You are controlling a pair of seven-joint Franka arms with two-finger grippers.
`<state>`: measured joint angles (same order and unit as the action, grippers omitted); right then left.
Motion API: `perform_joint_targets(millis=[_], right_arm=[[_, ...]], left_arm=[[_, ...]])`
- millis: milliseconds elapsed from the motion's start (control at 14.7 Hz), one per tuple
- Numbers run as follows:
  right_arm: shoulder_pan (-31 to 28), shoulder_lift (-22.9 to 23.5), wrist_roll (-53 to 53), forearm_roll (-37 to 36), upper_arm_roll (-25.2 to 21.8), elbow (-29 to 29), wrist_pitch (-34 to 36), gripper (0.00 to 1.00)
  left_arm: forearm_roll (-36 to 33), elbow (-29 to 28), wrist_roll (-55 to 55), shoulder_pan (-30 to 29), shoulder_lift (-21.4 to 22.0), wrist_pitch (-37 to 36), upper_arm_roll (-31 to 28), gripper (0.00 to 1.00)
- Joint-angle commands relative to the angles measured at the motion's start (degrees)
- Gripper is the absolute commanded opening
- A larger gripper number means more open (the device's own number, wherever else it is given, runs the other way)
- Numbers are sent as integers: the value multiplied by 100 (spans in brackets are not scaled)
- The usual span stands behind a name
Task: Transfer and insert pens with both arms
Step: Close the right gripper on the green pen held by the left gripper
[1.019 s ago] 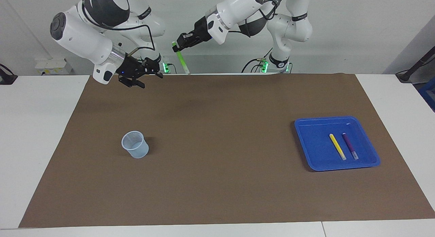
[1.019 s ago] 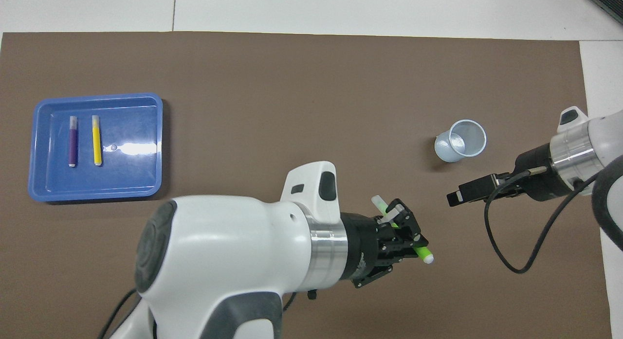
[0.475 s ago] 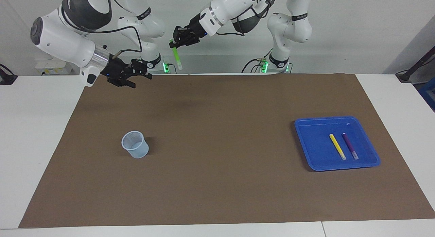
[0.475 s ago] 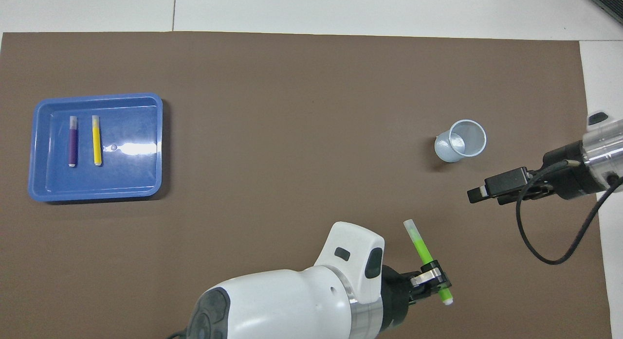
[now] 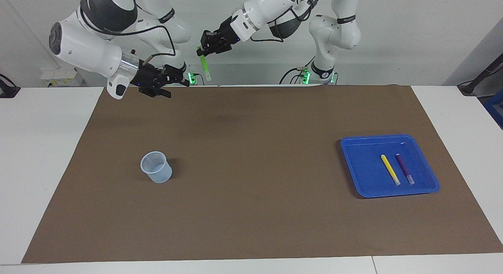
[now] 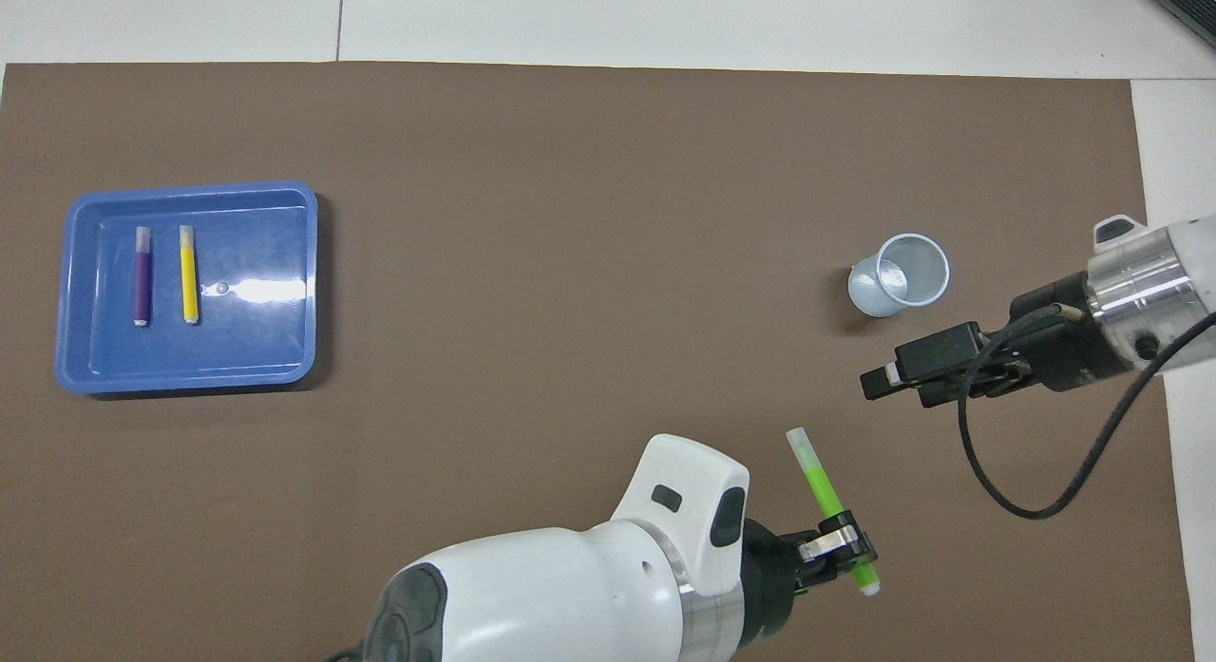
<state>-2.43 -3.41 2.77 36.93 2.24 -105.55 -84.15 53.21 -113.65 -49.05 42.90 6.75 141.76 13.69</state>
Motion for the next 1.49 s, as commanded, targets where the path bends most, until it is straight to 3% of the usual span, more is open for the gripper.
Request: perform_joint_targets(millis=[0, 272, 747, 1155, 1426], right_arm=[[242, -28, -522, 104, 31, 131, 83, 98], [559, -46, -1094, 104, 31, 131, 65, 95], [577, -72, -1138, 104, 31, 316, 118, 92], [823, -116, -1147, 87, 31, 298, 82, 72], [885, -186, -1331, 87, 31, 272, 153, 68]], left_arm=[[84, -280, 124, 51, 177, 552, -42, 0], [93, -324, 124, 86, 160, 888, -42, 0], [84, -394, 115, 104, 169, 994, -33, 0], [93, -386, 89, 166, 160, 1134, -33, 0], [93, -386, 89, 166, 160, 1134, -33, 0]])
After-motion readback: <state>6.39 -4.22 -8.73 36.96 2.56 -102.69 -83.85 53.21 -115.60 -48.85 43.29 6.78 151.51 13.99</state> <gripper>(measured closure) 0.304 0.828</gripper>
